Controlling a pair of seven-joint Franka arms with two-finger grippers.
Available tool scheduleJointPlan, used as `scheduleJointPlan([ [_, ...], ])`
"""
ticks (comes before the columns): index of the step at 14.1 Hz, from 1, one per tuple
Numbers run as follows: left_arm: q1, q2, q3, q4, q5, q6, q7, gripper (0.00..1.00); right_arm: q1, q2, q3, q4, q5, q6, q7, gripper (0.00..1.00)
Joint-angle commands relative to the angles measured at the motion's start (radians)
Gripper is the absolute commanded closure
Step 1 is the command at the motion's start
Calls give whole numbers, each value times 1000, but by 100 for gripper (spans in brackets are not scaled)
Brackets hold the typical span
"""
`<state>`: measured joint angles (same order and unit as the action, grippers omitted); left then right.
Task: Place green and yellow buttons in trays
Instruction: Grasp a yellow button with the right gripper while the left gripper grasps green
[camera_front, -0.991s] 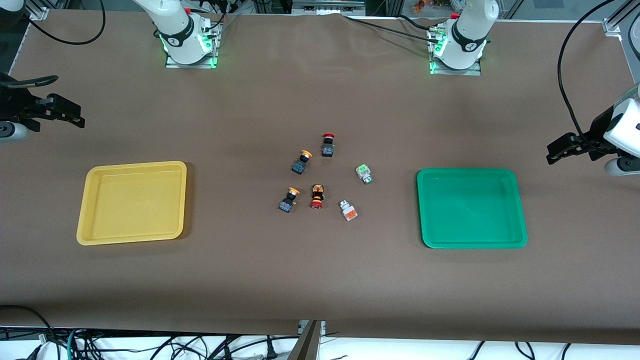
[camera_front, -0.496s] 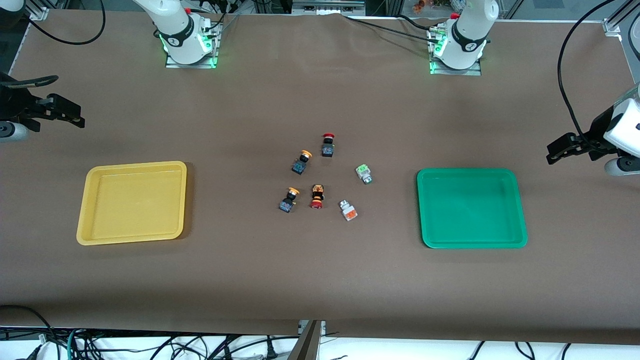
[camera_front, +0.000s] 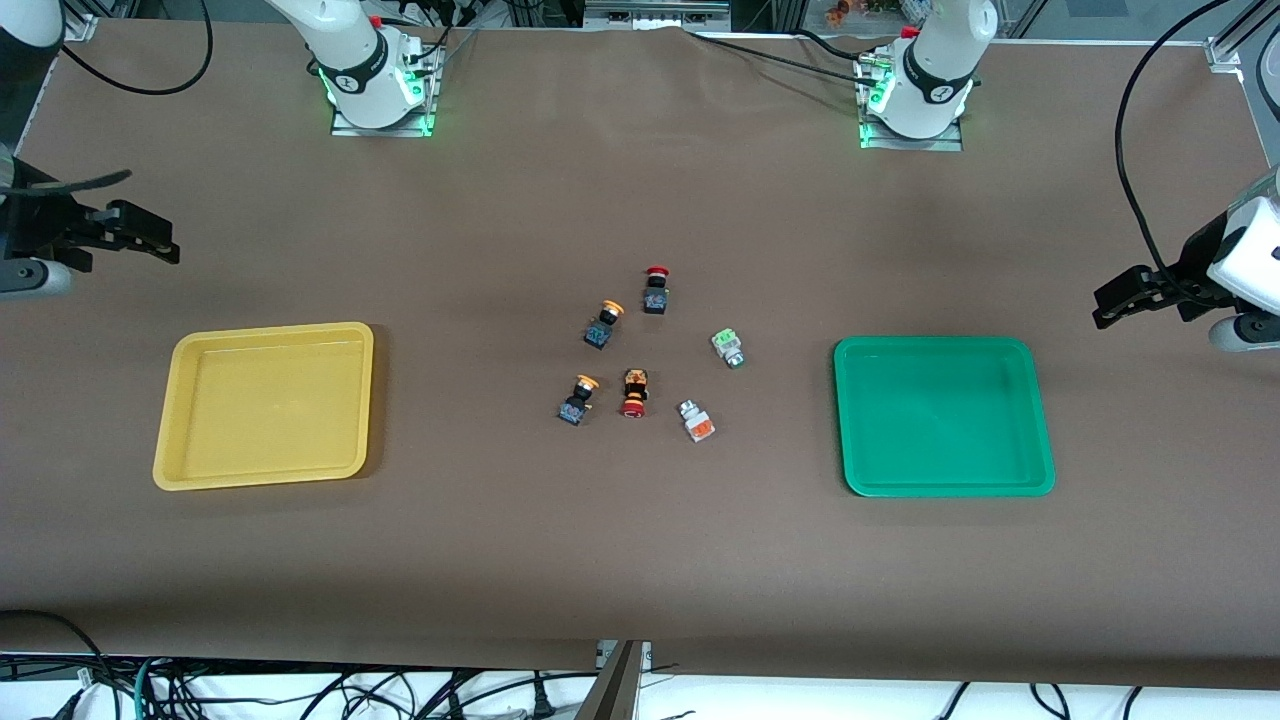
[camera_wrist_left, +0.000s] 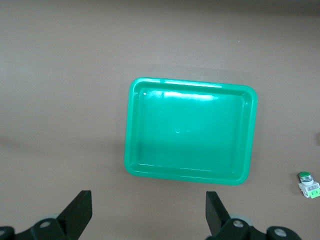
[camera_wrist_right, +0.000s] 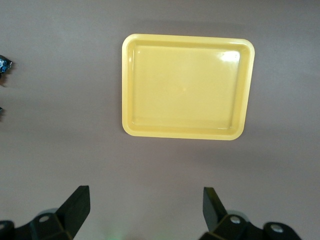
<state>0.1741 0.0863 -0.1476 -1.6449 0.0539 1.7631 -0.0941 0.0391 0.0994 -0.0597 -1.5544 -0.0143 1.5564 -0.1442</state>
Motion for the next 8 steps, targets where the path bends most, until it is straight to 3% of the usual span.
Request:
scheduleJointPlan([
  [1, -2, 10, 5, 30, -17, -16, 10, 0, 21, 39, 11, 22, -2, 16, 2, 0],
  [6, -8, 19, 3, 40, -16, -16, 5, 0, 74, 187, 12, 19, 4, 131, 24, 0],
  [8, -25, 41, -4, 42, -20, -13, -22, 0, 148, 226, 12, 19, 2, 206, 157, 0],
])
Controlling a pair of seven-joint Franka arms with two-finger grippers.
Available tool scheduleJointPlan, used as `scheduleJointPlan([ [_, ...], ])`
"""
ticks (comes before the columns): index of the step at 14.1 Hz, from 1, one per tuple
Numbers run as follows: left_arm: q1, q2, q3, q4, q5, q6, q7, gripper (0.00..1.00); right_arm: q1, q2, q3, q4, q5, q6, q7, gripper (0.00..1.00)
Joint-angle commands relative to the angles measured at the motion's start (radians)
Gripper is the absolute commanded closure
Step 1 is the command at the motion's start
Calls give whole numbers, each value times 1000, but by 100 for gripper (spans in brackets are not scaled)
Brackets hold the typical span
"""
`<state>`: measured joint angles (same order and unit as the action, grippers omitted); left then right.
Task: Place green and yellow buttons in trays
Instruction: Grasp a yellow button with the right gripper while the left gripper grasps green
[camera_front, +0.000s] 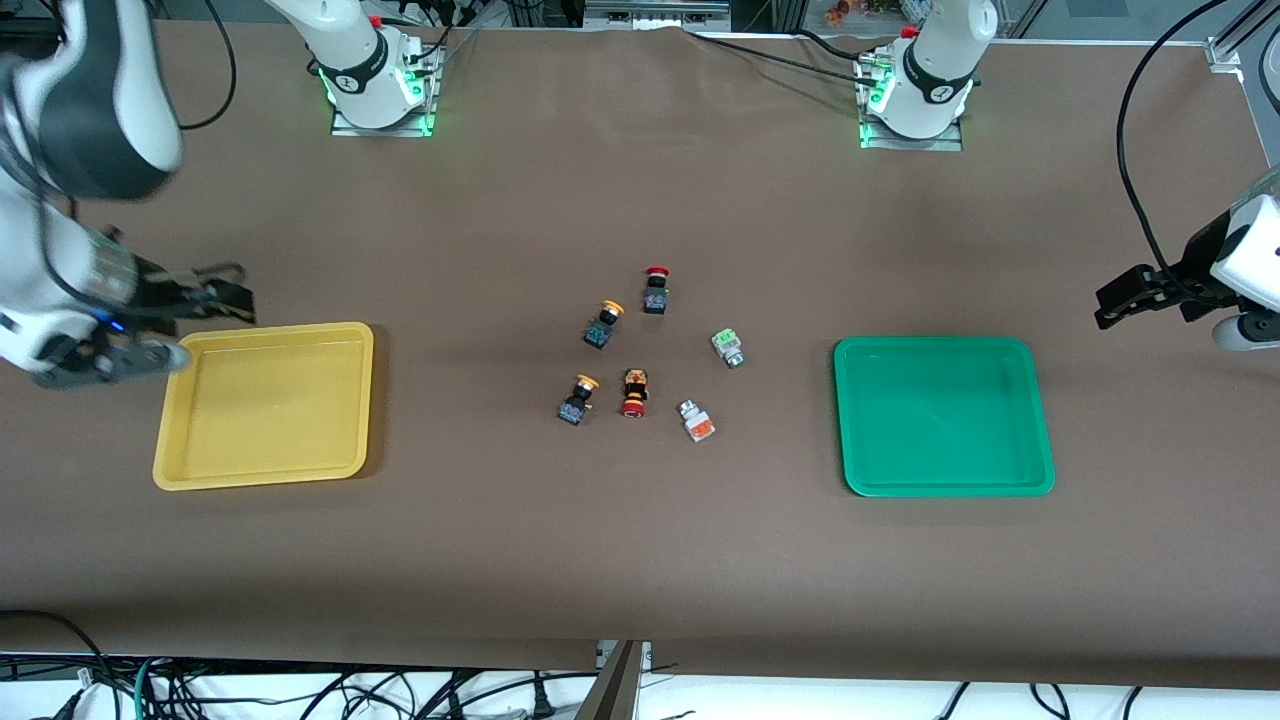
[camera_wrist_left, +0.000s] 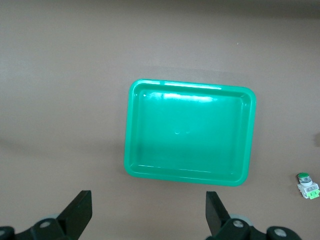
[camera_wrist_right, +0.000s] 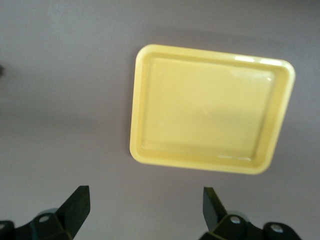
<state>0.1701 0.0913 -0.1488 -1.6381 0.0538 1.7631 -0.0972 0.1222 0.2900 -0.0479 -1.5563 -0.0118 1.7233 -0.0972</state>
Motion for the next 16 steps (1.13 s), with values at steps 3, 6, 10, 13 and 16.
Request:
scheduleJointPlan([
  [3, -86, 79, -6, 52, -5, -10, -151, 0, 166, 110, 0, 21, 3, 145, 366, 0],
  [6, -118, 148, -8, 107, -6, -10, -205, 0, 287, 167, 0, 21, 3, 232, 622, 0],
  [10, -193, 237, -8, 168, 24, -8, -334, 0, 422, 254, 2, 19, 16, 353, 888, 0],
  [13, -227, 278, -8, 173, 35, -7, -346, 0, 502, 320, 0, 21, 65, 456, 1039, 0],
  [16, -268, 320, -6, 176, 81, 35, -358, 0, 559, 380, 0, 21, 65, 531, 1168, 0],
])
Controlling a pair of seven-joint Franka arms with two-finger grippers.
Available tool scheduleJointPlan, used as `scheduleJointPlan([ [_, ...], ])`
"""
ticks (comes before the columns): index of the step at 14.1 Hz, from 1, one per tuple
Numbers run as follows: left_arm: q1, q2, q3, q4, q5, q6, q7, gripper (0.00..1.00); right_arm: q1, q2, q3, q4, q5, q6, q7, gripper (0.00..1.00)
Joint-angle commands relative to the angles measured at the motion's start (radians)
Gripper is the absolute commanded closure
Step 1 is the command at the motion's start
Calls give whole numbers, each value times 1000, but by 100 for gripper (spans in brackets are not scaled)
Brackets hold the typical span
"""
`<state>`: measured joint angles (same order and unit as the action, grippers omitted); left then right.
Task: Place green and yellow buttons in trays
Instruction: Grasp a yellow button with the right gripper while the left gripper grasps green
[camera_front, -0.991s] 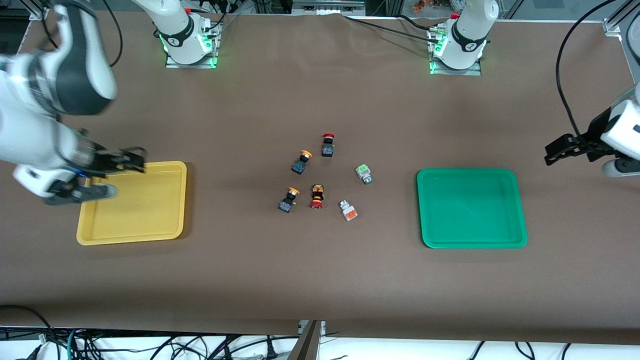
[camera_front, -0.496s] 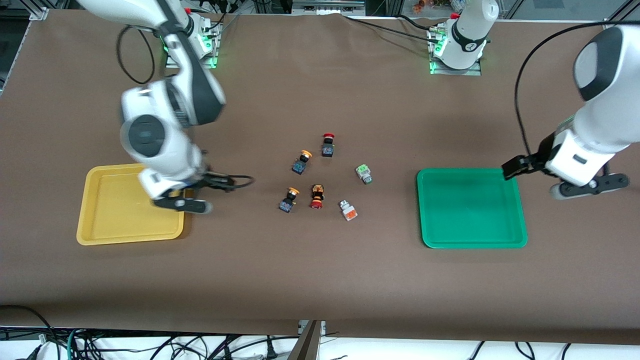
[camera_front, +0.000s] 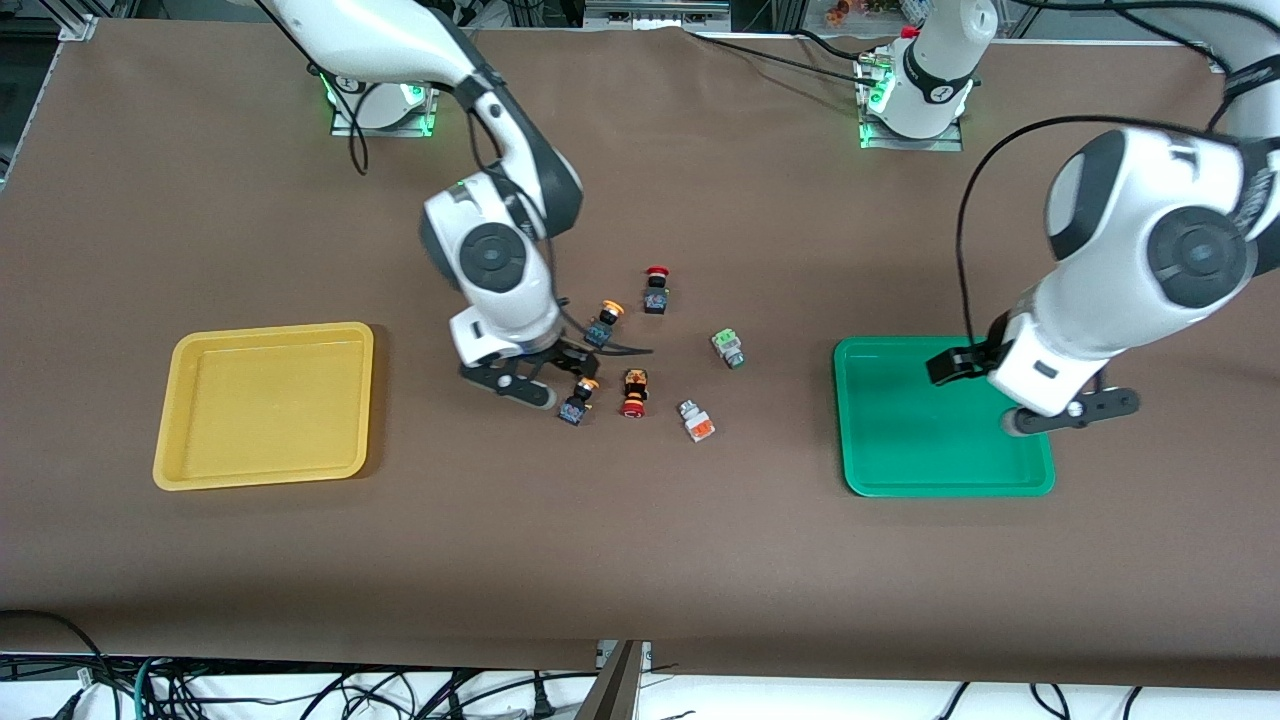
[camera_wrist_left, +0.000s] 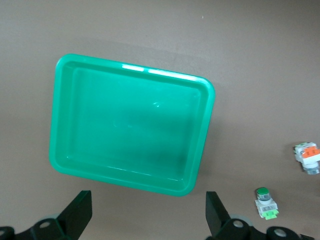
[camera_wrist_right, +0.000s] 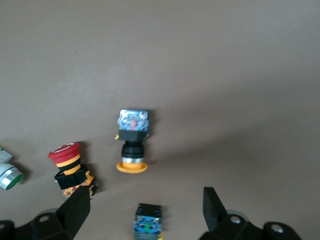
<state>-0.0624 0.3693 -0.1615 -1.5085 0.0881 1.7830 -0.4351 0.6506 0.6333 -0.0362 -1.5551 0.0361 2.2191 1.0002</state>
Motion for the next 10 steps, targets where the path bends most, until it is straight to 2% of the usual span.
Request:
scheduleJointPlan([
  [1, -37, 49, 5, 47, 48, 19, -19, 0, 53, 52, -11, 20, 18, 57, 105, 0],
  [5, -33, 65, 7, 45, 26, 21, 19, 0, 92, 81, -11, 15, 18, 82, 143, 0],
  [10, -57, 147, 5, 40, -135, 36, -66, 0, 98, 77, -11, -25, 18, 59, 118, 0],
])
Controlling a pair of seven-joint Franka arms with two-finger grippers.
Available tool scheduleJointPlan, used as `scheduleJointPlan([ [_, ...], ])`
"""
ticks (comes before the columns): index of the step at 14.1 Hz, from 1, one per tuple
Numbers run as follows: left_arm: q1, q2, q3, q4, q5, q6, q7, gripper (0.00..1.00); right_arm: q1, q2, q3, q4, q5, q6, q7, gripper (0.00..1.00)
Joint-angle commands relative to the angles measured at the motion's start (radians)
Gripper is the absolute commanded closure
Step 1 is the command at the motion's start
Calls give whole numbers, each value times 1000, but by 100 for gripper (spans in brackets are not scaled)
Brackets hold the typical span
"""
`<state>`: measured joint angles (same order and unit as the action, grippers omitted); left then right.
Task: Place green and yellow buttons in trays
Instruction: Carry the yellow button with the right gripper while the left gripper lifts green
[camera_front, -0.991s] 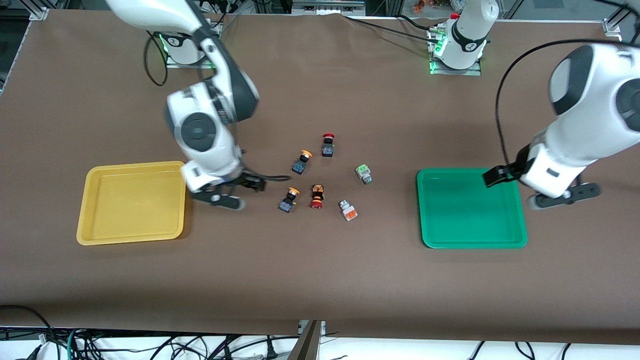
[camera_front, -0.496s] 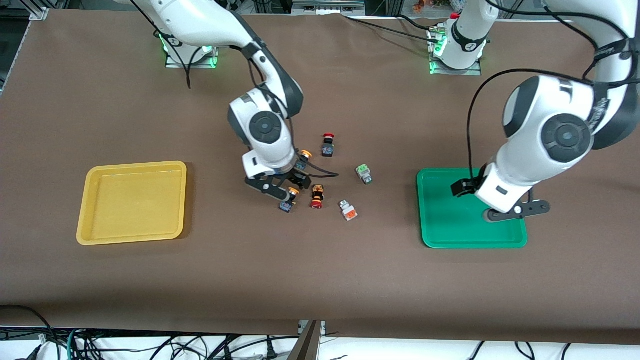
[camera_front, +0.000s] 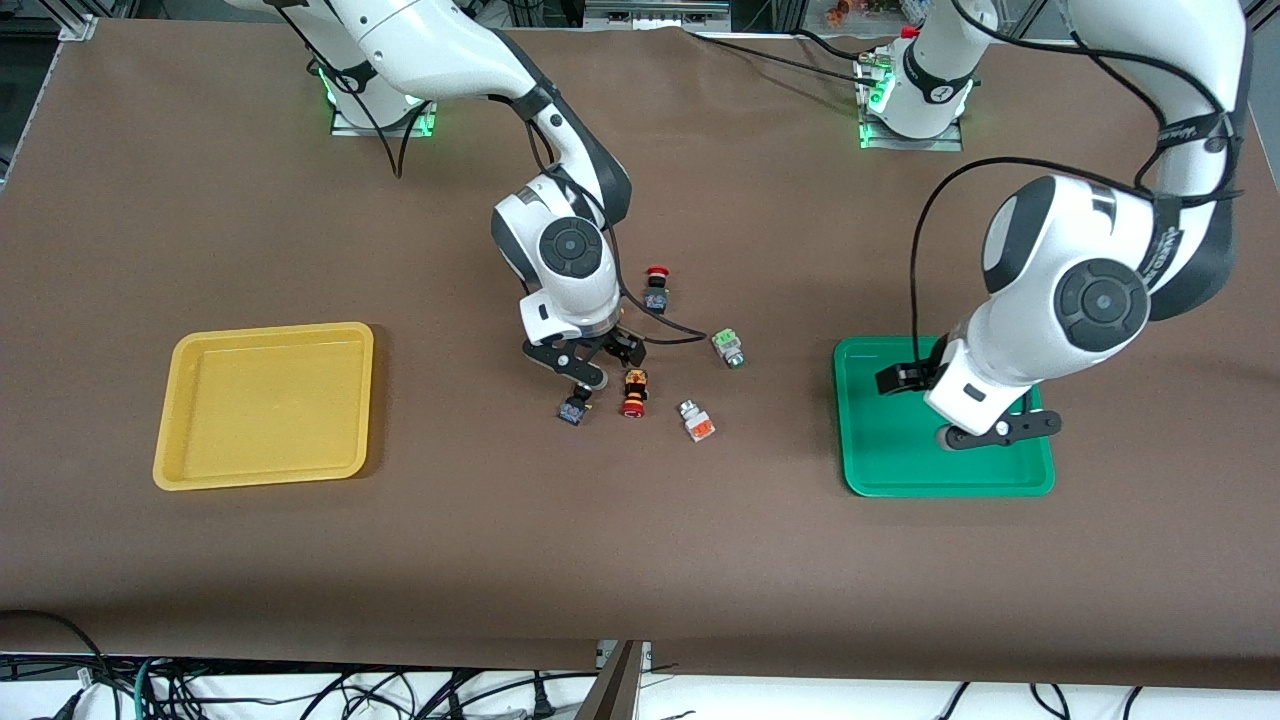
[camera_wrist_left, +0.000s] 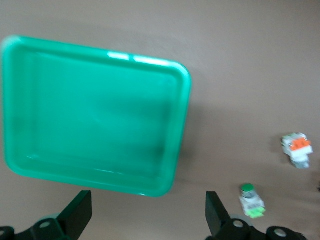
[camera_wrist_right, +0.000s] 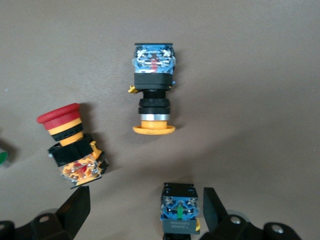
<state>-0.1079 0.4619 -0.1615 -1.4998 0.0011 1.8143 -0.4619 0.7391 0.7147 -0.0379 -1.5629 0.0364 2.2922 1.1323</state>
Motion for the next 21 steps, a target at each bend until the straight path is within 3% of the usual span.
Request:
scheduleJointPlan([
  [1, -13, 72, 5, 30, -82, 11, -73, 0, 11, -4, -10, -20, 17, -35, -8, 0],
  [5, -79, 113, 5, -3, -119, 26, -211, 0, 16, -6, 6, -58, 17, -59, -5, 0],
  [10, -180, 153, 5, -74, -119, 200, -355, 0, 23, -3, 18, -63, 19, -53, 6, 1],
  [11, -203, 173, 7, -76, -116, 245, -382, 0, 22, -3, 18, -63, 19, -53, 6, 15],
  [13, -231, 201, 7, -77, -112, 292, -432, 0, 22, -3, 19, -63, 19, -54, 4, 54],
  [14, -242, 204, 7, -85, -112, 301, -443, 0, 22, -1, 19, -63, 19, -54, 4, 62],
  [15, -251, 205, 7, -98, -112, 309, -448, 0, 22, -1, 19, -63, 19, -51, 4, 63],
  [19, -317, 210, 7, -226, -109, 460, -475, 0, 17, 2, 19, -57, 19, -51, -11, 95],
  [21, -335, 209, 7, -275, -109, 511, -485, 0, 10, -7, 18, -49, 17, -57, -31, 99],
])
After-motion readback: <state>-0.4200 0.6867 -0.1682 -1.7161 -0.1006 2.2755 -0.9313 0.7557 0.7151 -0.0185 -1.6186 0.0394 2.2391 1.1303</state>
